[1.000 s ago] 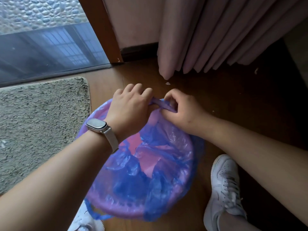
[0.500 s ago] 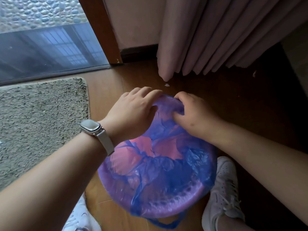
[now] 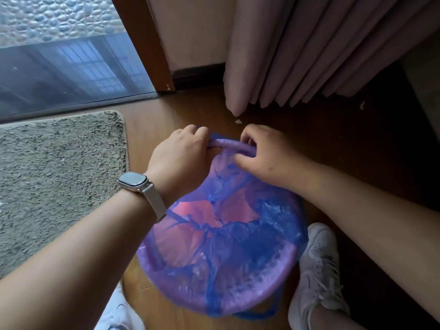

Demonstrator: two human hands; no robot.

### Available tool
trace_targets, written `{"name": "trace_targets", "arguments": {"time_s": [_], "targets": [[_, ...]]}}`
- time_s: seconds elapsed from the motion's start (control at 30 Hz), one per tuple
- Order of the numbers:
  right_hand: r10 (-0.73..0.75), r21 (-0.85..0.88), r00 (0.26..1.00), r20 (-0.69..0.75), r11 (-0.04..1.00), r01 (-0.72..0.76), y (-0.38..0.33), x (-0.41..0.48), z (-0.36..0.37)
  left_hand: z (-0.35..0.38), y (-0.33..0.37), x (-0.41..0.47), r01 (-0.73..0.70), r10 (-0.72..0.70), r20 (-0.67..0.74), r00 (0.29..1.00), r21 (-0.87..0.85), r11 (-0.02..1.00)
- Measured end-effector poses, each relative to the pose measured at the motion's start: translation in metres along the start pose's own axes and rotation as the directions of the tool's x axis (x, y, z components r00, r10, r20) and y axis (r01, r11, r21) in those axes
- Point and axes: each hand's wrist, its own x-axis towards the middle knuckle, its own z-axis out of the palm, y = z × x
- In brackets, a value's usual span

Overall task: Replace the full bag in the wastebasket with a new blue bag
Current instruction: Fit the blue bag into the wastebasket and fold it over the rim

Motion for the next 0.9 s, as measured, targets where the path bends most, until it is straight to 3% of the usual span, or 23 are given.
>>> {"name": "trace_targets", "arguments": {"time_s": [0.13, 0.4, 0.47, 0.6, 0.77, 0.9], "targets": [[-0.045, -0.050, 0.990, -0.130, 0.998, 0.039, 0.015, -0.014, -0.018, -0.009, -0.017, -0.003, 0.026, -0.024, -0.030, 0.999, 0.053, 0.998], [0.042, -0.004, 0.999, -0.012, 0.999, -0.042, 0.021, -0.024, -0.010, -0.008, 0.010, 0.020, -0.225, 0.227, 0.001, 0.974, -0.103, 0.969], [0.054, 0.030, 0.998, 0.017, 0.998, -0.055, 0.021, -0.020, -0.005, -0.001, 0.023, 0.022, -0.259, 0.261, 0.020, 0.965, -0.071, 0.963], [0.116, 0.098, 0.990, 0.078, 0.987, -0.124, 0.015, -0.003, 0.002, 0.008, 0.026, 0.020, -0.186, 0.186, -0.014, 0.982, 0.021, 0.982], [0.048, 0.059, 0.985, 0.167, 0.997, -0.058, -0.004, 0.025, 0.006, 0.003, 0.009, 0.012, -0.049, 0.050, -0.033, 0.998, 0.027, 0.998], [-0.033, 0.029, 0.996, 0.081, 0.999, 0.030, -0.012, 0.036, 0.003, -0.002, -0.005, 0.010, 0.065, -0.066, -0.077, 0.995, -0.016, 0.998]]}}
